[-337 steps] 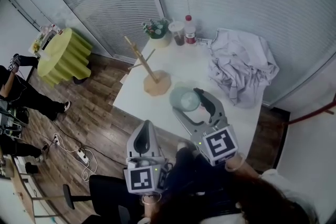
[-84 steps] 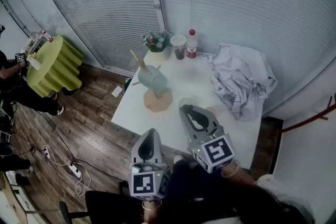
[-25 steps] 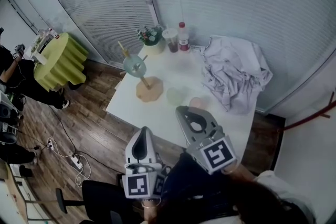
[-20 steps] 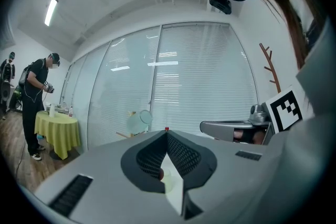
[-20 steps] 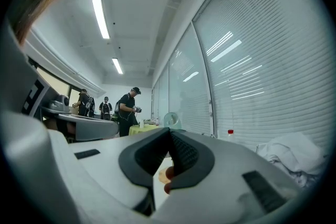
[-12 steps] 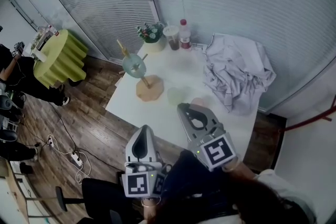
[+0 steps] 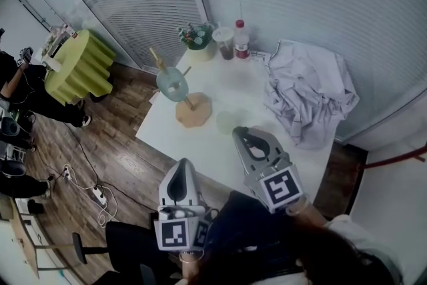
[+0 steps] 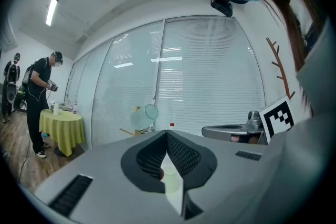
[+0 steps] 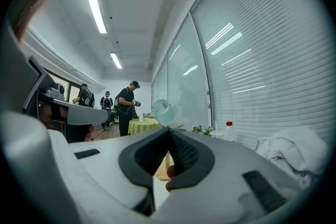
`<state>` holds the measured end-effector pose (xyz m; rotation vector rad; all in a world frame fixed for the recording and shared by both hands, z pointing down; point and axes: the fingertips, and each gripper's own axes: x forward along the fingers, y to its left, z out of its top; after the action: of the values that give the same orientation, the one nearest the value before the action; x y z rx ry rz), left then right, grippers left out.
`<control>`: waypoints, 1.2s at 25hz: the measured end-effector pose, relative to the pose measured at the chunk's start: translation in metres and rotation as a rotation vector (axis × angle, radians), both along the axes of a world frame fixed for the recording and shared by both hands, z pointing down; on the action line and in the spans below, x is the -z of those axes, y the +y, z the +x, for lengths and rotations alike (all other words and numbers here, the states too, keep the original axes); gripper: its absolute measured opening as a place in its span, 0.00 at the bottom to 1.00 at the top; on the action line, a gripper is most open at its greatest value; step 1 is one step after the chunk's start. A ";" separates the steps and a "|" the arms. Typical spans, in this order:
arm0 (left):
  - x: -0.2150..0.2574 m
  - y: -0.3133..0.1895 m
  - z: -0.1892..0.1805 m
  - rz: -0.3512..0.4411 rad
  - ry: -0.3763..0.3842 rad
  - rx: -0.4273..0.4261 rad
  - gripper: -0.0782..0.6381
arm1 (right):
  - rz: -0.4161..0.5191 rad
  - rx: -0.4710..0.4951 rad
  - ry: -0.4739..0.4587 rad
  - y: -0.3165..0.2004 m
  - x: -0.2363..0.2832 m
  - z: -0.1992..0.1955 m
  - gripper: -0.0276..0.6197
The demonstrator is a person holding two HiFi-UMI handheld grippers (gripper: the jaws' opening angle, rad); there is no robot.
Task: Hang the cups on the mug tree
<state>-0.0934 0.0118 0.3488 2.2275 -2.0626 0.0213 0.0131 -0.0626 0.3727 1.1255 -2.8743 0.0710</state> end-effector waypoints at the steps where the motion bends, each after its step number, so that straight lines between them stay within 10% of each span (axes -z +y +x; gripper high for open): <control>1: -0.001 -0.002 0.001 -0.002 0.001 -0.002 0.11 | -0.001 -0.005 0.008 -0.002 -0.002 0.002 0.04; 30: -0.032 -0.019 0.031 -0.095 0.012 -0.073 0.11 | -0.094 -0.129 0.139 -0.037 -0.090 0.053 0.07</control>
<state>-0.0629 -0.0074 0.3807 2.2395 -1.9301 0.1098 0.0665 -0.0999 0.4624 1.2438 -2.6462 0.1267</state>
